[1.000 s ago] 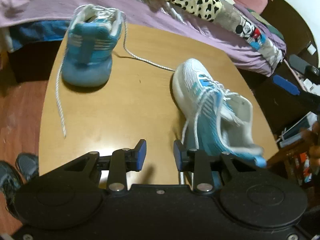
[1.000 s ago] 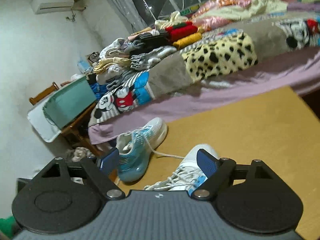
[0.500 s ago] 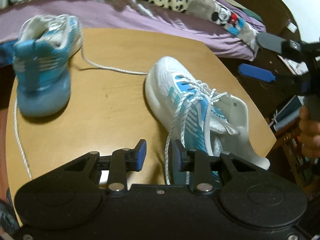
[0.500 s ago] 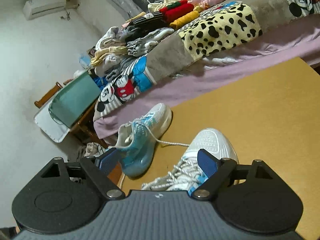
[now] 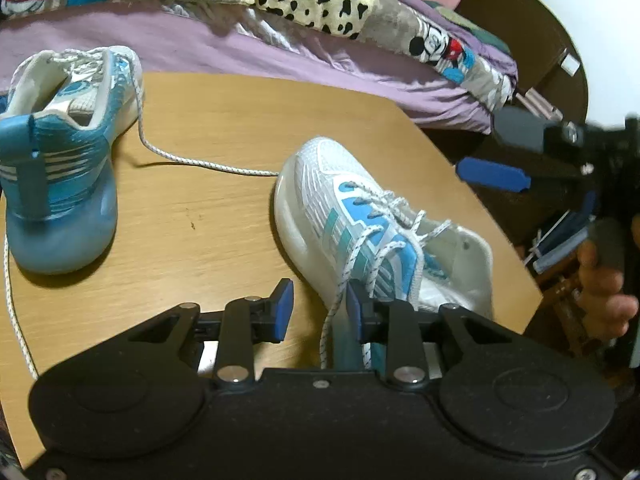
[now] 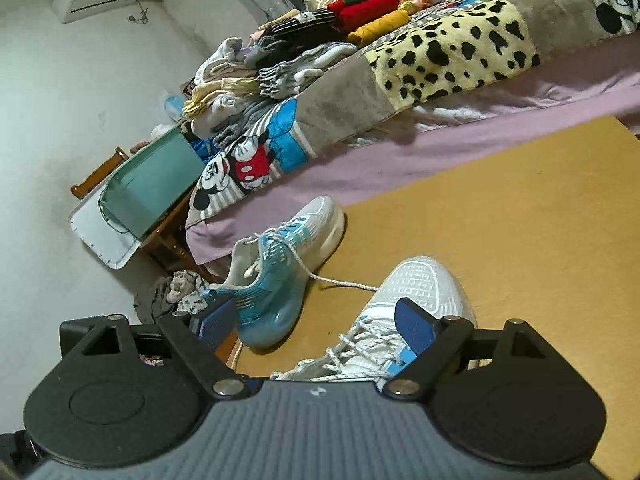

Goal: Lace up shoes with both hands

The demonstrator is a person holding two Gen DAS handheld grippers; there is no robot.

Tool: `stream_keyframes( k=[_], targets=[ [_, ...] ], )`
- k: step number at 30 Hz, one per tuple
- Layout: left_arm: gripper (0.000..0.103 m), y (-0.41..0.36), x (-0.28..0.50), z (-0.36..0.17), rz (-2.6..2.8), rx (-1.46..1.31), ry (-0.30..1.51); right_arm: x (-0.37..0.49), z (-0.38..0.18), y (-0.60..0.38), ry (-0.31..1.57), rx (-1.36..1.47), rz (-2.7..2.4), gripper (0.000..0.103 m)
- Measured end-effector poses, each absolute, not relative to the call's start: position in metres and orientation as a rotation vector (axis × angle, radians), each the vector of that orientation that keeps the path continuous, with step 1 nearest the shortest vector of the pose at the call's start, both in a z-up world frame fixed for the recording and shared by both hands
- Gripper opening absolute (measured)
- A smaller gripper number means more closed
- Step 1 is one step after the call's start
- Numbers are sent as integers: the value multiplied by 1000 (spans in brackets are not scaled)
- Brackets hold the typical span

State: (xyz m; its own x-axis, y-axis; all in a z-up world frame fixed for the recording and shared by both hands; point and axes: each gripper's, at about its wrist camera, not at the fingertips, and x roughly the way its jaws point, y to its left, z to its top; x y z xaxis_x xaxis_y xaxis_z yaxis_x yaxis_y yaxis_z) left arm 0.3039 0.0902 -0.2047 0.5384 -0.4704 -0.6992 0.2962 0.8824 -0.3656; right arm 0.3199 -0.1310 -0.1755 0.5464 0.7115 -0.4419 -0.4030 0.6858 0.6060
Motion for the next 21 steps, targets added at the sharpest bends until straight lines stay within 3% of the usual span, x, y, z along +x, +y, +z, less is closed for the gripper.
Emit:
stream_keyframes(
  k=[3, 7, 21],
  targets=[
    [25, 82, 305, -207, -420, -166, 878, 323, -178, -136, 728, 487, 668, 85],
    [11, 75, 305, -209, -367, -111, 840, 326, -180, -141, 720, 506, 645, 85],
    [7, 88, 308, -204, -144, 49, 762, 335, -185, -159, 705, 564, 568, 85]
  ],
)
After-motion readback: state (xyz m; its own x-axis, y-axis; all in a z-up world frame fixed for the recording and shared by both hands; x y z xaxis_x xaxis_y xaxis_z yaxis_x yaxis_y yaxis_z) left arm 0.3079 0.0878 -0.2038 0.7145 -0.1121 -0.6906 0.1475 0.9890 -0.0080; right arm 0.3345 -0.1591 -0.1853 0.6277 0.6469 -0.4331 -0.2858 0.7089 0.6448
